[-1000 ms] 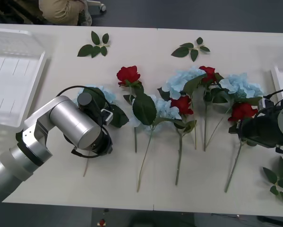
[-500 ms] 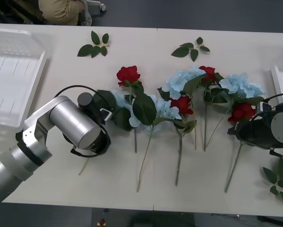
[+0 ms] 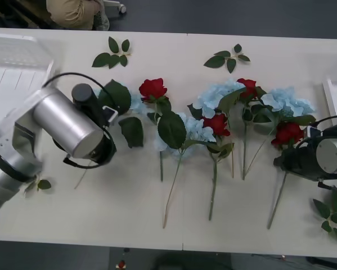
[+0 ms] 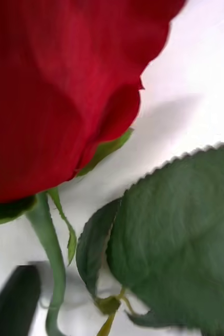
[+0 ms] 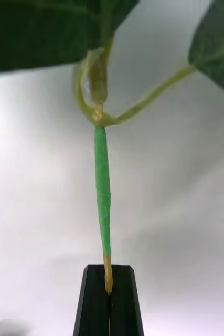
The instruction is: Put the red flowers into the right box and the blue flowers into the left box
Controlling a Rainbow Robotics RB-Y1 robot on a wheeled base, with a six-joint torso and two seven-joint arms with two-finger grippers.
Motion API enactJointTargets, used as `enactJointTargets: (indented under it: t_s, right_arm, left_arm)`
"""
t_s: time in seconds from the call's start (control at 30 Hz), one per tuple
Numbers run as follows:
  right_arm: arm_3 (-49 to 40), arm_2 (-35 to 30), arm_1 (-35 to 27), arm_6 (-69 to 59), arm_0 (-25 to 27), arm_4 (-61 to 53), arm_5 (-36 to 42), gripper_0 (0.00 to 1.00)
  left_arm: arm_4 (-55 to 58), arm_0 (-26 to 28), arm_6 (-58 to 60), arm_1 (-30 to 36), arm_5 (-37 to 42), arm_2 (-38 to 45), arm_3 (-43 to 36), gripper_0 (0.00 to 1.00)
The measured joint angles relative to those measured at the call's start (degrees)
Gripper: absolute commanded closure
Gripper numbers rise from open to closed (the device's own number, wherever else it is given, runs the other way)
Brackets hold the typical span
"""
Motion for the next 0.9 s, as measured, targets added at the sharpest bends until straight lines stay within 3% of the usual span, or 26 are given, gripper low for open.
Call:
enactJointTargets:
  t_s: [0.07,0.13,0.17,0.2,0.43,0.6,0.77,0.9]
  right_arm:
    - [0.03,-0.03,0.0,0.0,-0.06,0.0,0.0,0.69]
    - [0.03,-0.04,0.0,0.0,-0.05,0.0,0.0,0.92]
    - [0.03,-0.05,0.0,0.0,-0.05,0.0,0.01,0.92]
    - [0.03,-0.05,0.0,0.0,-0.05,-0.01,0.01,1.0]
    - [0.05,-0.11,-0.01,0.0,-0.06,0.12,0.0,1.0]
    - [-0.13,-1.44,-0.02,0.01,-0.06,0.17,0.01,1.0]
    - [-3.29,-4.54,-0.02,0.06,0.0,-0.57,1.92,1.0]
    - [-9.5,-7.06,-0.02,0.6,1.0,-0.85,3.53,1.0]
  left_arm:
    - [0.0,-0.33,-1.13,2.46,4.12,2.74,-5.18,1.0]
    - [-0.03,-1.47,-2.98,5.09,9.41,4.92,-10.05,1.0]
    - [-0.06,-2.41,-4.26,6.48,12.24,5.72,-11.9,1.0]
    - [-0.18,-3.48,-5.83,7.86,14.9,6.3,-13.47,1.0]
    - [-10.23,-10.79,-21.81,17.91,17.84,8.46,-14.77,1.0]
    - [-13.25,-14.84,-28.1,22.64,14.51,8.66,-0.92,1.0]
    - [-13.3,-18.01,-34.13,23.38,0.16,8.66,20.48,1.0]
    - [-13.3,-18.22,-36.19,23.37,-11.34,8.45,32.6,1.0]
